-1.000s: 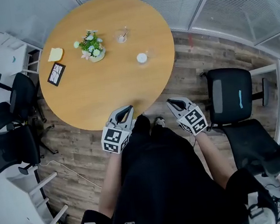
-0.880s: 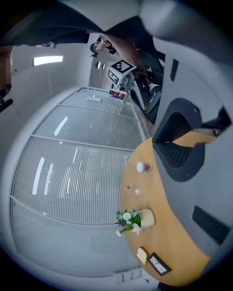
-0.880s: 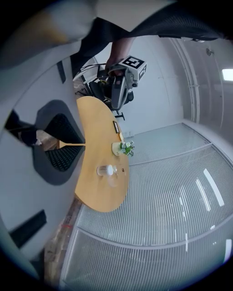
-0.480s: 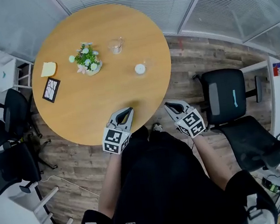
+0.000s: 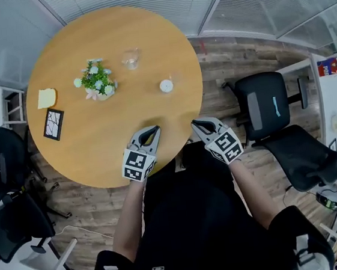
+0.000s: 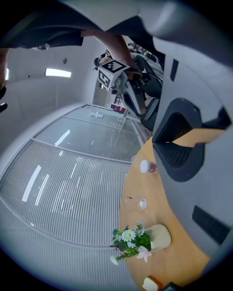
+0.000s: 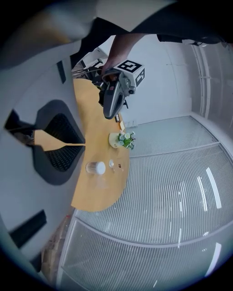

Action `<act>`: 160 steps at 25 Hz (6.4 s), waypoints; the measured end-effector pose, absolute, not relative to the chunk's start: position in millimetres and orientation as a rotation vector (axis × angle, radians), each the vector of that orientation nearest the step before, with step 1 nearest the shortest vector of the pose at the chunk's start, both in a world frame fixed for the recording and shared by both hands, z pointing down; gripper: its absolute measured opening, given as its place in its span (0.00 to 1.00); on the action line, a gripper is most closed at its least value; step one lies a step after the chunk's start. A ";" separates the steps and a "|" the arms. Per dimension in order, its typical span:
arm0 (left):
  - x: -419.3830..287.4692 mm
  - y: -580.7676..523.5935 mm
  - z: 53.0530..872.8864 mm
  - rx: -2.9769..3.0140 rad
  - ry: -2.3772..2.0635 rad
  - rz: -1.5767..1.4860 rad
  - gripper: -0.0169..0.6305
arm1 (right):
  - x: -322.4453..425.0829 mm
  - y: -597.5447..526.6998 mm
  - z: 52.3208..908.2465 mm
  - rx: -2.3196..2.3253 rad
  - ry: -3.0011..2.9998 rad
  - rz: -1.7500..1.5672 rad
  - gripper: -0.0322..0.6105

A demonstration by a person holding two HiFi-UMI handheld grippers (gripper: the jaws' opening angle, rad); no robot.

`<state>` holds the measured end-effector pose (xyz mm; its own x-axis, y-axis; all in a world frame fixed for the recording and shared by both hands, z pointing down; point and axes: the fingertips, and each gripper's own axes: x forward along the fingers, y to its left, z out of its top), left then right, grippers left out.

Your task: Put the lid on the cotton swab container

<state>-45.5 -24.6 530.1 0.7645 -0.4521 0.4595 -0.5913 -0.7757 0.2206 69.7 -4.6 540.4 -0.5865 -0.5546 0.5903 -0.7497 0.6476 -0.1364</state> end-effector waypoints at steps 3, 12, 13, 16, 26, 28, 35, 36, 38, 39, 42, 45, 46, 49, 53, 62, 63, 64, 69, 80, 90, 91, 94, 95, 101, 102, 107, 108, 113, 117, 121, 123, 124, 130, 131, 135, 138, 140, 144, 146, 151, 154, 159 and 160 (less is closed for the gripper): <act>-45.2 -34.4 531.2 2.617 -0.783 0.539 0.04 | 72.2 -6.5 545.3 1.037 -2.341 0.526 0.07; -37.8 -56.4 559.2 2.575 -0.842 0.538 0.04 | 83.9 -25.2 572.4 0.977 -2.353 0.573 0.07; -35.5 -59.2 562.0 2.575 -0.863 0.514 0.04 | 86.8 -27.0 575.1 0.961 -2.353 0.574 0.07; -31.3 -65.4 568.2 2.601 -0.914 0.477 0.04 | 92.4 -29.9 583.8 0.925 -2.355 0.596 0.07; -5.0 -104.5 601.4 2.623 -0.869 0.587 0.04 | 102.4 -58.7 603.3 0.915 -2.369 0.626 0.07; -0.8 -113.5 605.6 2.628 -0.873 0.599 0.05 | 101.4 -63.7 604.1 0.918 -2.373 0.628 0.07; 8.8 -133.0 629.8 2.654 -0.869 0.729 0.34 | 100.5 -74.3 605.0 0.905 -2.381 0.656 0.07; 10.1 -135.1 632.8 2.655 -0.864 0.749 0.39 | 101.0 -75.2 605.9 0.902 -2.380 0.659 0.07; 14.0 -139.5 639.2 2.660 -0.852 0.782 0.45 | 102.7 -77.9 608.1 0.901 -2.375 0.665 0.07; 16.3 -141.9 642.2 2.665 -0.849 0.799 0.47 | 103.8 -79.2 609.1 0.901 -2.372 0.669 0.07; 22.5 -150.6 650.5 2.675 -0.851 0.847 0.50 | 104.8 -82.6 613.1 0.893 -2.368 0.678 0.07; 29.3 -159.1 657.9 2.676 -0.836 0.868 0.51 | 103.2 -85.8 616.7 0.884 -2.365 0.682 0.07; 32.0 -161.0 660.3 2.673 -0.822 0.868 0.51 | 102.7 -87.2 617.4 0.884 -2.365 0.684 0.07; 38.9 -163.3 667.6 2.651 -0.787 0.864 0.52 | 100.9 -90.1 618.2 0.885 -2.367 0.693 0.07; 39.2 -165.8 671.9 2.625 -0.825 0.883 0.52 | 100.9 -90.0 620.4 0.880 -2.363 0.703 0.07; 36.1 -170.2 676.7 2.645 -0.926 0.975 0.41 | 99.6 -88.6 628.7 0.875 -2.353 0.735 0.07; 35.9 -169.9 677.1 2.648 -0.926 0.983 0.41 | 98.8 -88.5 629.4 0.873 -2.353 0.737 0.07; 35.8 -169.6 677.4 2.650 -0.927 0.988 0.41 | 98.0 -88.3 630.0 0.871 -2.353 0.739 0.07; 36.8 -168.7 678.6 2.655 -0.926 1.002 0.40 | 97.0 -93.9 629.9 0.867 -2.368 0.730 0.07; 37.3 -168.3 679.9 2.643 -0.871 1.003 0.40 | 81.6 -134.0 628.8 0.612 -2.505 0.688 0.49; 37.1 -168.3 680.8 2.646 -0.870 1.007 0.40 | 80.1 -149.0 621.2 0.521 -2.477 0.406 0.52; 37.1 -168.1 680.6 2.645 -0.868 1.007 0.40 | 78.8 -146.6 619.3 0.494 -2.475 0.363 0.52; 36.8 -168.1 680.7 2.645 -0.867 1.010 0.40 | 76.2 -140.1 619.1 0.437 -2.465 0.289 0.53; 36.8 -168.2 680.9 2.645 -0.869 1.011 0.40 | 75.5 -138.7 620.6 0.429 -2.463 0.283 0.53; 36.8 -167.8 680.2 2.645 -0.869 1.013 0.40 | 69.5 -135.5 620.2 0.401 -2.414 0.194 0.53; 36.7 -167.7 680.0 2.645 -0.870 1.014 0.40 | 66.5 -134.5 618.6 0.389 -2.411 0.172 0.53; 37.5 -167.6 680.5 2.644 -0.871 1.014 0.40 | 52.6 -126.8 620.6 0.296 -2.367 0.008 0.53; 37.6 -167.7 680.6 2.643 -0.870 1.014 0.40 | 50.8 -126.3 621.3 0.286 -2.360 -0.009 0.53; 38.1 -167.6 679.9 2.644 -0.869 1.017 0.40 | 43.8 -124.6 622.1 0.262 -2.355 -0.047 0.53; 37.7 -168.0 680.5 2.644 -0.868 1.015 0.40 | 39.3 -120.9 628.1 0.210 -2.306 -0.158 0.53; 37.8 -167.5 680.7 2.643 -0.864 1.015 0.40 | 37.9 -119.9 626.8 0.192 -2.287 -0.210 0.54; 37.9 -167.2 680.5 2.643 -0.862 1.016 0.40 | 35.4 -118.8 623.4 0.181 -2.287 -0.238 0.54; 37.9 -167.2 680.4 2.643 -0.862 1.017 0.40 | 33.3 -118.1 622.1 0.173 -2.287 -0.248 0.54; 38.2 -167.0 680.5 2.643 -0.855 1.017 0.40 | 23.2 -110.4 627.0 0.101 -2.259 -0.299 0.54; 38.2 -166.9 680.7 2.644 -0.854 1.018 0.40 | 22.9 -109.6 628.4 0.096 -2.253 -0.305 0.54; 38.3 -167.2 680.3 2.647 -0.854 1.020 0.40 | 22.8 -108.4 633.0 0.078 -2.219 -0.351 0.54; 38.1 -167.0 680.3 2.646 -0.854 1.023 0.40 | 22.1 -104.3 638.6 0.051 -2.198 -0.377 0.56; 38.7 -166.7 680.7 2.648 -0.852 1.022 0.40 | 22.0 -104.3 639.0 0.056 -2.206 -0.364 0.56; 38.3 -166.4 680.8 2.648 -0.855 1.023 0.40 | 20.7 -105.1 638.5 0.073 -2.227 -0.351 0.56; 37.8 -166.7 681.3 2.648 -0.856 1.024 0.40 | 20.0 -105.6 639.8 0.078 -2.228 -0.366 0.56; 37.9 -167.4 682.2 2.645 -0.852 1.025 0.40 | 19.7 -106.5 638.2 0.083 -2.244 -0.346 0.56; 38.5 -166.0 682.0 2.645 -0.840 1.027 0.40 | 20.4 -107.5 629.2 0.131 -2.292 -0.312 0.56; 37.9 -166.7 682.0 2.645 -0.842 1.032 0.40 | 24.3 -114.6 615.3 0.199 -2.351 -0.256 0.56; 38.4 -166.5 682.0 2.645 -0.841 1.030 0.40 | 26.5 -114.3 615.1 0.199 -2.351 -0.249 0.56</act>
<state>38.4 -166.5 682.0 0.5999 -0.4407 0.6678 -0.5661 -0.8236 -0.0350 26.5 -114.3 615.1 -0.7063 -0.2161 0.6741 -0.0702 0.9690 0.2370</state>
